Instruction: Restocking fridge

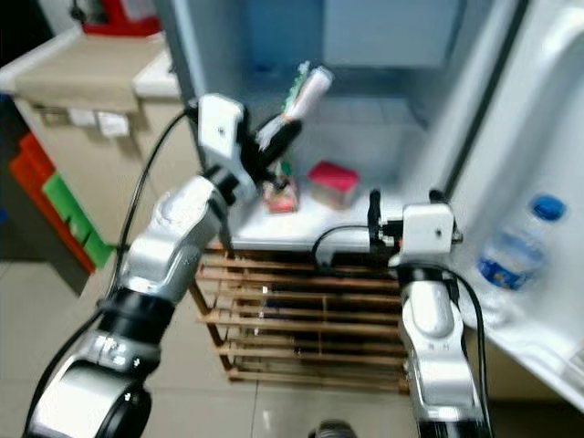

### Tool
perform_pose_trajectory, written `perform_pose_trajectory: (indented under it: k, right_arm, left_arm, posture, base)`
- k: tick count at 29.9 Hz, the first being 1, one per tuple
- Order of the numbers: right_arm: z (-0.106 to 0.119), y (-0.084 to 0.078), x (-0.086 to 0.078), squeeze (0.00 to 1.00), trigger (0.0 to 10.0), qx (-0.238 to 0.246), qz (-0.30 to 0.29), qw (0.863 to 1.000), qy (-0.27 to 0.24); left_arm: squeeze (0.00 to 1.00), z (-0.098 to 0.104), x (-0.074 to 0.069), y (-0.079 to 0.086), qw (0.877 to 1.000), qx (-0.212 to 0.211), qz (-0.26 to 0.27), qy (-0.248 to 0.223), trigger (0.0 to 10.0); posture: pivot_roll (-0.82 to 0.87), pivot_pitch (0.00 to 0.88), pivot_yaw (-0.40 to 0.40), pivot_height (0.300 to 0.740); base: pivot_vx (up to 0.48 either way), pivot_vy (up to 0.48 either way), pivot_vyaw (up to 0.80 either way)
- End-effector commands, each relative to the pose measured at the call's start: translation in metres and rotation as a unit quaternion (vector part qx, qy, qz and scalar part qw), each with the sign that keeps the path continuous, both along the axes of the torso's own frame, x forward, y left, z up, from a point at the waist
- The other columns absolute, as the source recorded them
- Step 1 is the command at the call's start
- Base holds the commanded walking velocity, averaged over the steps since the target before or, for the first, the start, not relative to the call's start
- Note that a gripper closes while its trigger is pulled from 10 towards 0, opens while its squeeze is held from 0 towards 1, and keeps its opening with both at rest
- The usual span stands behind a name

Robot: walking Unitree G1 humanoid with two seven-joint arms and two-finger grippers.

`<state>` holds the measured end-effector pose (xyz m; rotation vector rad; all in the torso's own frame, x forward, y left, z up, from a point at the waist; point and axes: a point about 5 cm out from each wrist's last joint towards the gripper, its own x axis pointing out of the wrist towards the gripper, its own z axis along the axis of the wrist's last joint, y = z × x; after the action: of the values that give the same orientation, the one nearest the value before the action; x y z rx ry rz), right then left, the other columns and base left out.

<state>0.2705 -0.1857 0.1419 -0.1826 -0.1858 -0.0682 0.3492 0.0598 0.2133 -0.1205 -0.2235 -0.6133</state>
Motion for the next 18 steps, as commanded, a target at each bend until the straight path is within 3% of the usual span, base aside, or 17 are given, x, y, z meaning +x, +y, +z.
perform_pose_trajectory:
  k: [1, 9, 14, 17, 18]
  right_arm:
    - [0.000, 0.000, 0.001, 0.00, 10.0, -0.004, 0.001, 1.000, 0.002]
    - [0.005, 0.004, -0.001, 0.00, 10.0, 0.000, 0.018, 1.000, -0.017]
    - [0.013, 0.015, -0.005, 0.00, 10.0, -0.009, 0.065, 0.997, -0.032]
    - [0.012, 0.017, -0.006, 0.00, 10.0, -0.010, 0.073, 0.997, -0.029]
    - [0.013, 0.017, -0.010, 0.00, 10.0, -0.014, 0.076, 0.997, -0.028]
  left_arm:
    - [0.00, -0.001, -0.001, -0.004, 1.000, 0.000, -0.006, 0.004, 10.0]
    - [0.00, -0.004, 0.005, 0.001, 1.000, -0.001, 0.011, 0.016, 10.0]
    - [0.00, -0.011, 0.028, 0.018, 0.994, -0.024, 0.072, 0.075, 10.0]
    - [0.00, -0.010, 0.035, 0.019, 0.993, -0.020, 0.078, 0.083, 10.0]
    - [0.00, -0.006, 0.040, 0.013, 0.995, 0.000, 0.067, 0.075, 10.0]
  posture:
    - [-0.20, 0.000, 0.057, 0.711]
    - [-0.20, 0.000, 0.057, 0.711]
    - [-0.20, 0.000, 0.051, 0.711]
    - [-0.20, 0.000, 0.050, 0.711]
    - [-0.22, 0.000, 0.058, 0.711]
  base:
    - [0.000, 0.000, 0.00]
    - [0.000, 0.000, 0.00]
    - [0.000, 0.000, 0.00]
    - [0.000, 0.000, 0.00]
    - [0.000, 0.000, 0.00]
